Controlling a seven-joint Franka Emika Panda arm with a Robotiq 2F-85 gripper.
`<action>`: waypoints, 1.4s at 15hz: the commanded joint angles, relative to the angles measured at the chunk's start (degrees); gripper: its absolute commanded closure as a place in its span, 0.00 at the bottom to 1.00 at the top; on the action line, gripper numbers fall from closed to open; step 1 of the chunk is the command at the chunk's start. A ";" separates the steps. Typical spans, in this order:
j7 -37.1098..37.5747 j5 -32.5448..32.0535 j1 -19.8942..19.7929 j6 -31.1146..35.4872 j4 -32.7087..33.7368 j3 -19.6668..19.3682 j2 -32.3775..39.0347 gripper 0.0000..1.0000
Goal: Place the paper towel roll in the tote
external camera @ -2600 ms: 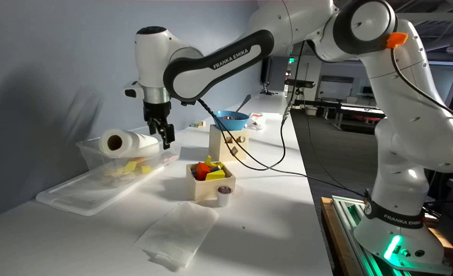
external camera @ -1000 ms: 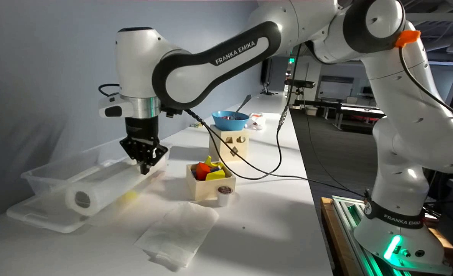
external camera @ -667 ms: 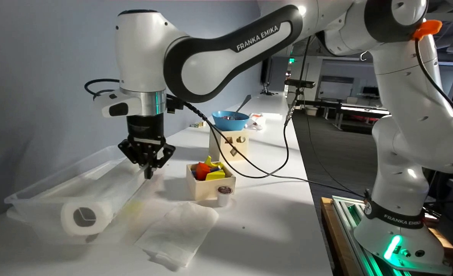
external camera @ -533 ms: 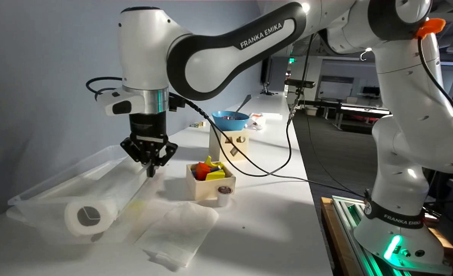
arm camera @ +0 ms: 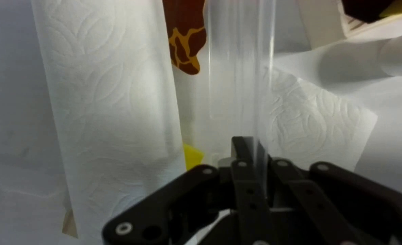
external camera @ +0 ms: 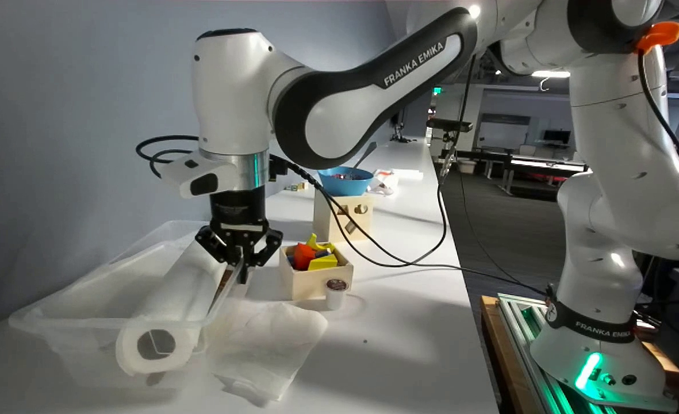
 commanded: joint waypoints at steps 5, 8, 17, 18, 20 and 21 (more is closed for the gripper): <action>-2.47 3.54 -0.63 4.74 -11.76 0.00 -11.38 0.99; -1.33 4.49 -0.41 3.49 -14.12 -0.65 -14.81 0.70; -1.30 9.74 -1.28 16.66 -16.87 -3.99 -19.94 0.14; 0.34 9.29 -1.10 19.85 -16.61 -4.21 -19.73 0.07; 0.90 9.12 -0.89 26.54 -16.23 -4.28 -19.75 0.00; 0.51 7.84 -0.80 21.84 -15.08 -4.33 -18.48 0.12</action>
